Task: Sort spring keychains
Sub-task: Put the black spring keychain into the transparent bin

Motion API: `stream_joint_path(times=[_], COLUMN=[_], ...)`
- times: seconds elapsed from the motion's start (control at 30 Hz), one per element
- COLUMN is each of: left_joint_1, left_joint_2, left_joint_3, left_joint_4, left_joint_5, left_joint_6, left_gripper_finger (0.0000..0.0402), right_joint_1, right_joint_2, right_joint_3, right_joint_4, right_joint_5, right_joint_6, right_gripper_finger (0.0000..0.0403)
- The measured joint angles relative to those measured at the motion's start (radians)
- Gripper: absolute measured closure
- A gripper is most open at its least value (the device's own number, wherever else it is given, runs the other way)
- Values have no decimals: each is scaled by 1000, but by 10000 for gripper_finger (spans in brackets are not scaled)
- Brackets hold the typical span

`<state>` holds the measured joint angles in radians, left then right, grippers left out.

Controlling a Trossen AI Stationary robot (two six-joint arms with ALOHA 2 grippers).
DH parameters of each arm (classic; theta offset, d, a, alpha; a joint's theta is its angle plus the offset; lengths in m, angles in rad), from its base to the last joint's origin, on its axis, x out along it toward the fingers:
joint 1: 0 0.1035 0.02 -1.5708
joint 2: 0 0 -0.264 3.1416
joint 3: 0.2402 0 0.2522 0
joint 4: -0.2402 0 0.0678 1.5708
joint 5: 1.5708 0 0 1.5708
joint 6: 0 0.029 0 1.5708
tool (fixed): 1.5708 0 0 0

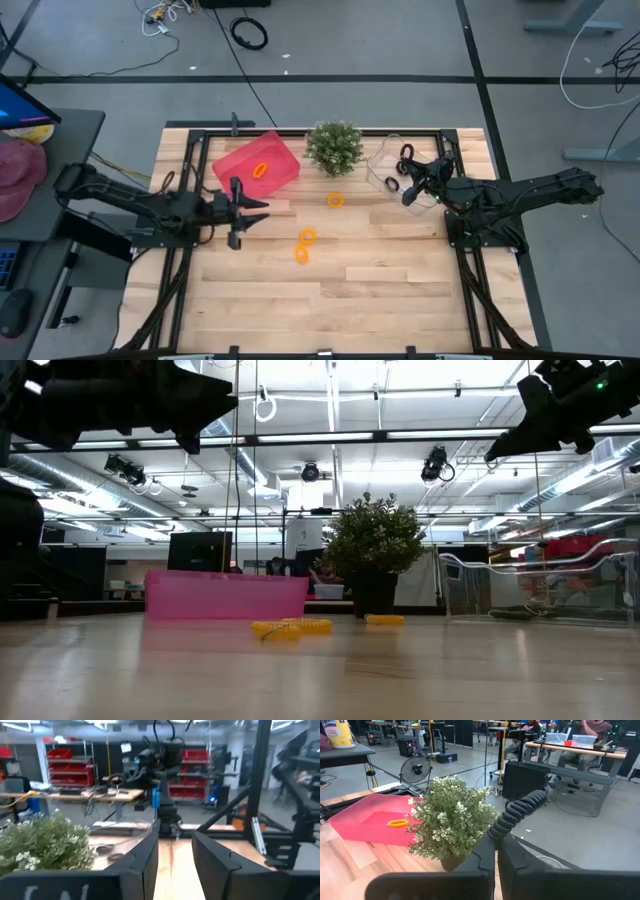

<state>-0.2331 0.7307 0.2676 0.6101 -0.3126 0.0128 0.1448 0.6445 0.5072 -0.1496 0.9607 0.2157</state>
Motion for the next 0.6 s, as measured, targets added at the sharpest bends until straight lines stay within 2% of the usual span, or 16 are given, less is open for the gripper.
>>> stream_joint_path(times=[0.2,0.6], left_joint_1=[40,44], left_joint_2=[-63,-66], left_joint_3=[-47,-46], left_joint_4=[18,29], left_joint_5=[-33,-34], left_joint_6=[-1,-9], left_gripper_finger=[278,278], right_joint_1=[0,0], right_joint_2=[0,0], right_joint_3=[0,0], right_joint_4=[0,0], right_joint_5=[0,18], right_joint_6=[0,-11], right_gripper_finger=[403,397])
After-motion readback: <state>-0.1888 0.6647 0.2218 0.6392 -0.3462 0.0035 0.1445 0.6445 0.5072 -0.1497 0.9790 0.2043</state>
